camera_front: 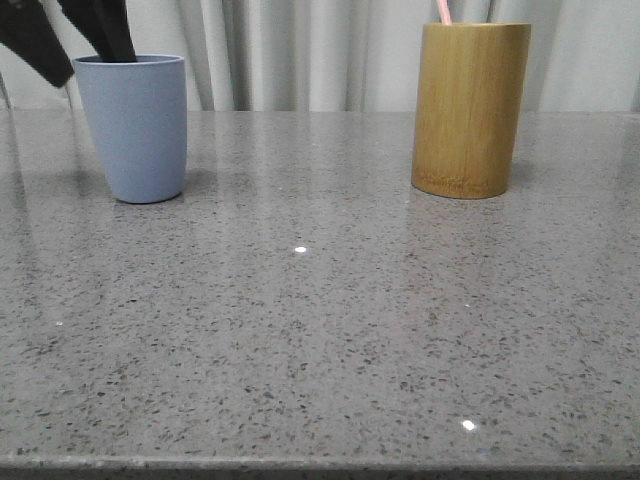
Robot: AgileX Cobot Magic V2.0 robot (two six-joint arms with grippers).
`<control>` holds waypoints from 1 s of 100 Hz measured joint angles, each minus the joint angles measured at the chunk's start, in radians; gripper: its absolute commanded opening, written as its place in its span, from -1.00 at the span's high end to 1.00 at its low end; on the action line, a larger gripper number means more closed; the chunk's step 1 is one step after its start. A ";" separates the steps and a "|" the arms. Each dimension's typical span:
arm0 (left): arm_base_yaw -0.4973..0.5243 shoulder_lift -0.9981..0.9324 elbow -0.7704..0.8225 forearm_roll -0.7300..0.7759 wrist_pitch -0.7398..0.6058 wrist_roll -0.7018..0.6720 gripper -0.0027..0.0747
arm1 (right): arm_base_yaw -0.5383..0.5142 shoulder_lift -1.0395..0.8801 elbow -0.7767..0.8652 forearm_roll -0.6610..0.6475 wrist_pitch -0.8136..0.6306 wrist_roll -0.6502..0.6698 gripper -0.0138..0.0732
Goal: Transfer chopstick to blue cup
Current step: 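Reach the left gripper down and grasp the light blue cup's rim, then lift the blue cup with the left gripper and set it nearer the bamboo cup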
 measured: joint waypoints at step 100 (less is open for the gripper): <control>-0.081 0.082 -0.123 -0.007 -0.001 0.000 0.98 | 0.000 0.000 0.000 0.000 0.000 0.000 0.01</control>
